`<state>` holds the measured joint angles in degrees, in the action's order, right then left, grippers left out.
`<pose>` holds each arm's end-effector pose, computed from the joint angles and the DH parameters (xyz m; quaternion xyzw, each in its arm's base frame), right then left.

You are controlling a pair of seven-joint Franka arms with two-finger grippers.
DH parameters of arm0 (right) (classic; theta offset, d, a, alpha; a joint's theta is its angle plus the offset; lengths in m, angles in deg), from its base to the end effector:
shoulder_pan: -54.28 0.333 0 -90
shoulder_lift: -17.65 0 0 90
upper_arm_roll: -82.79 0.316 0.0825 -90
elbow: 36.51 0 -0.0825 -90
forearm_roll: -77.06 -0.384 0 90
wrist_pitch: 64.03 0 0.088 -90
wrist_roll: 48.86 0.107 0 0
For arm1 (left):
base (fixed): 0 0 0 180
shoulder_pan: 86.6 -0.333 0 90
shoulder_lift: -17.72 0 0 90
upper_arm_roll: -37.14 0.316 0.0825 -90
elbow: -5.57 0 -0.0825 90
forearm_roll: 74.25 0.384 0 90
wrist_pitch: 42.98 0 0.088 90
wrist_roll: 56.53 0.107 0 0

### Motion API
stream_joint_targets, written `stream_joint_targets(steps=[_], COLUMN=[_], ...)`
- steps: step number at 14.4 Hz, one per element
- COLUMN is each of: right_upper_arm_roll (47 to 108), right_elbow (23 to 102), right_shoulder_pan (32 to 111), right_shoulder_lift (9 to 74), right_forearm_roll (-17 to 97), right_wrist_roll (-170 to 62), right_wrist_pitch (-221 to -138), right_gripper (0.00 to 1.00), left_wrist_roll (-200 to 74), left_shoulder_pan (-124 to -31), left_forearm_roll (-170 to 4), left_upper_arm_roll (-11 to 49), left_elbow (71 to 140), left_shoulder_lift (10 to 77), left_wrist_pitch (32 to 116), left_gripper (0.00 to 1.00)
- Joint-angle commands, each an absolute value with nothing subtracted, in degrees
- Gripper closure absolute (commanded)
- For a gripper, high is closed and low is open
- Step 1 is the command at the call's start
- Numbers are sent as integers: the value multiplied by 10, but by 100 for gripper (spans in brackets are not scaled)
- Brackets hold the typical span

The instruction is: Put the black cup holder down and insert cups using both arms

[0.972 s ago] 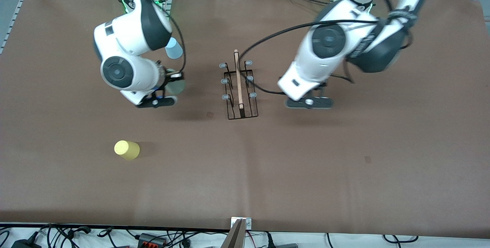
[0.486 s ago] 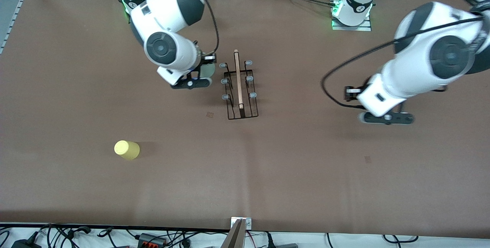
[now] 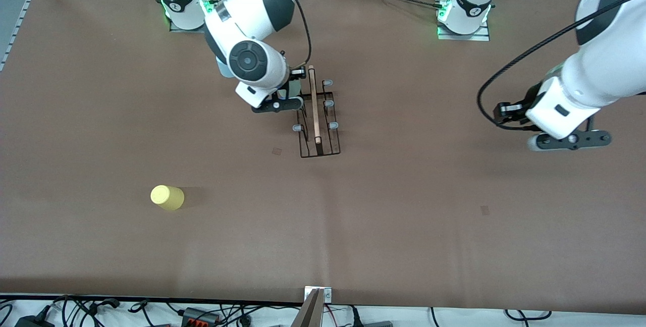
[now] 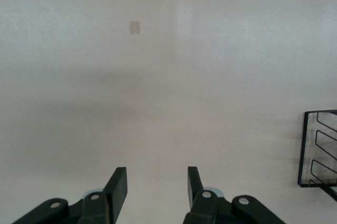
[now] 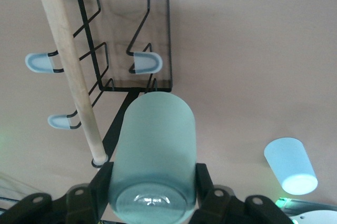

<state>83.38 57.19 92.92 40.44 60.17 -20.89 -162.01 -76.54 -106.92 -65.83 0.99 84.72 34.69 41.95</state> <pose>0.4714 0.4192 0.3693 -0.9756 -0.0524 0.2113 0.0305 0.6100 -0.1008 0.5590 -0.9966 -0.0421 0.0706 0.0086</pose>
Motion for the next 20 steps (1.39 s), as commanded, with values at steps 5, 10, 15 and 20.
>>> stream_joint_targets(steps=[5,10,15,20], right_upper_arm_roll=[830,830,829,828], right_elbow=[559,560,565,559], right_shoulder_pan=[946,945,951,951], right_shoulder_lift=[424,449,459,463], right_forearm_roll=[593,593,596,599], right_wrist_roll=[-198,-199,-199,-159], right_wrist_pitch=[-1619,-1641,-1652,-1646], right_gripper=[77,77,71,0], left_wrist_roll=[-735,-711,-678,-650], left_shoulder_pan=[-1091,-1086,-928,-844], left_forearm_roll=[-661,-662,-723,-720], left_upper_arm_roll=[7,27,267,389], left_elbow=[845,843,856,990], left_shoulder_lift=[342,341,306,221], left_wrist_pitch=[397,403,425,514], left_gripper=[0,0,0,0])
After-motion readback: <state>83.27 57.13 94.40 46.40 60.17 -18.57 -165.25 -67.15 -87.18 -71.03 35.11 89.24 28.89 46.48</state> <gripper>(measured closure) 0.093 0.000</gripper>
